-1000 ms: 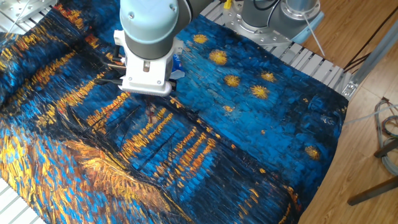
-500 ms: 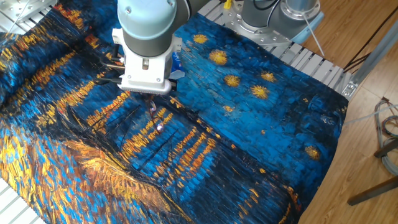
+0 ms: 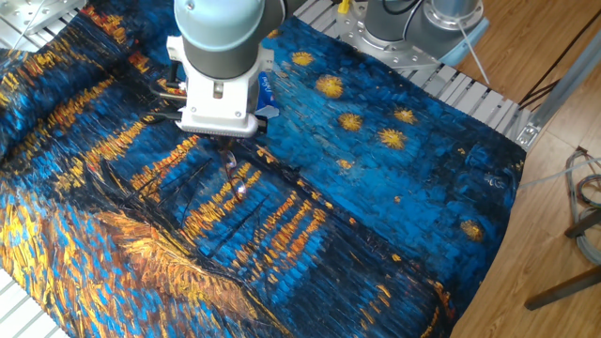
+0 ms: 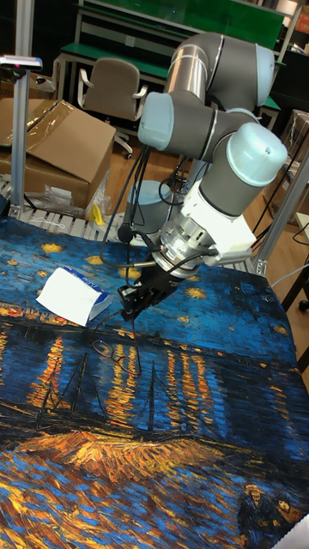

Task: Unfold the leg of the glasses (with one hand)

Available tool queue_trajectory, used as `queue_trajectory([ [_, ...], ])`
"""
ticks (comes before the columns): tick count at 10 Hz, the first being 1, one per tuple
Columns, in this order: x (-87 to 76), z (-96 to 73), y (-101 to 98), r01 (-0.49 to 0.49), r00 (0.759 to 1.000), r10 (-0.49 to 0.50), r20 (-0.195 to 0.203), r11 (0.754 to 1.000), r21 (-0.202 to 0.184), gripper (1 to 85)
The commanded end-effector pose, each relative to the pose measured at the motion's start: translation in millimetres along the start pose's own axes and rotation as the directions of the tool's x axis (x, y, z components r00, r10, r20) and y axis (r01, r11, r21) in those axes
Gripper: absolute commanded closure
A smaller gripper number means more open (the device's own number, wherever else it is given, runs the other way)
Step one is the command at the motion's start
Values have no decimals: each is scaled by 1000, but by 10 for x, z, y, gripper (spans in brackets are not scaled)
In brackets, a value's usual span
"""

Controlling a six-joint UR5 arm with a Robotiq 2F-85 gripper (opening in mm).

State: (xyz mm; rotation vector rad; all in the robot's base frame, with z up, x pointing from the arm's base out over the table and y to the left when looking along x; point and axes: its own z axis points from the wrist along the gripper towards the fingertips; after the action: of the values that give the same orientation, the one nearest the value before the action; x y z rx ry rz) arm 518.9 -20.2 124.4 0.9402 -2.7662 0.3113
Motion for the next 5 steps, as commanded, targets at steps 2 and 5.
queue_trajectory([
  [2,96,-129,14,-20,1000,20,1,1000,-10,660],
  [5,251,-284,8,-52,999,52,-1,999,-2,667],
])
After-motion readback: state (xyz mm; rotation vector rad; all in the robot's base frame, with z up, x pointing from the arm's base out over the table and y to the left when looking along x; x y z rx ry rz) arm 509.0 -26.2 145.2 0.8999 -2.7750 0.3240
